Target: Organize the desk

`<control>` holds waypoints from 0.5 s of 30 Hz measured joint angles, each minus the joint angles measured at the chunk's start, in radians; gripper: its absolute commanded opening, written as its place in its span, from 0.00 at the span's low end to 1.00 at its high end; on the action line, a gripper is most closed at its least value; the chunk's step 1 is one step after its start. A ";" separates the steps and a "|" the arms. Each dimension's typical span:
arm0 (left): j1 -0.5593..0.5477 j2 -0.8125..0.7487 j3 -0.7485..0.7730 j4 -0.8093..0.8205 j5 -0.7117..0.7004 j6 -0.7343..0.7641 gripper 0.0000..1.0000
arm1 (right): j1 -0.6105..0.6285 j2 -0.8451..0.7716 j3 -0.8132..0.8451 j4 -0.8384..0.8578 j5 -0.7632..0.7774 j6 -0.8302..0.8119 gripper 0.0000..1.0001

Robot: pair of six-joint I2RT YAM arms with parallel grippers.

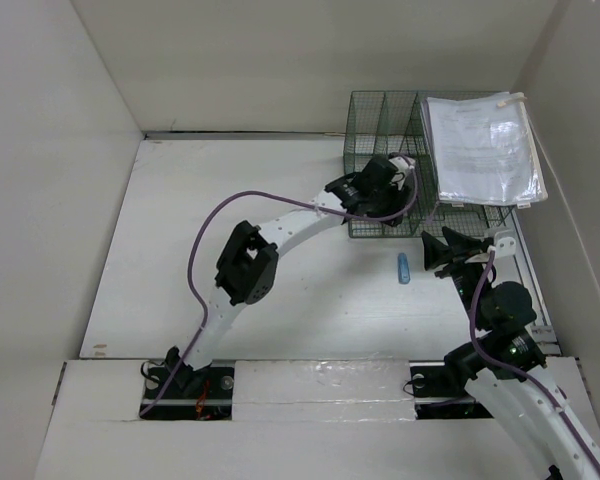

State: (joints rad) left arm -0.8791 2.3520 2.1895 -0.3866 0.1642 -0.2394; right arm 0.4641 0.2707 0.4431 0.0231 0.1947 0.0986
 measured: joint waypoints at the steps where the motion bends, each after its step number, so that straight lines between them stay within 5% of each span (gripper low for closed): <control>1: 0.000 -0.033 -0.059 0.034 -0.006 -0.003 0.42 | 0.000 0.000 0.000 0.000 0.000 0.000 0.54; 4: -0.002 -0.174 -0.274 0.127 -0.026 -0.024 0.42 | 0.000 0.000 0.000 0.000 0.000 -0.001 0.44; 6: -0.011 -0.288 -0.417 0.196 -0.075 -0.039 0.43 | 0.000 -0.002 0.000 0.000 0.002 -0.002 0.22; 9: -0.048 -0.451 -0.592 0.303 -0.212 -0.067 0.48 | 0.000 -0.003 0.000 -0.001 0.008 0.002 0.04; 13: -0.165 -0.562 -0.714 0.421 -0.409 -0.121 0.67 | 0.000 -0.003 0.000 -0.001 0.024 0.009 0.04; 15: -0.230 -0.556 -0.743 0.463 -0.473 -0.146 0.69 | 0.000 -0.003 0.000 -0.002 0.034 0.014 0.18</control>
State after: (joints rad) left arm -1.1095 1.7958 1.4467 0.0765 -0.3084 -0.3855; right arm 0.4641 0.2676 0.4431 0.0212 0.2287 0.1127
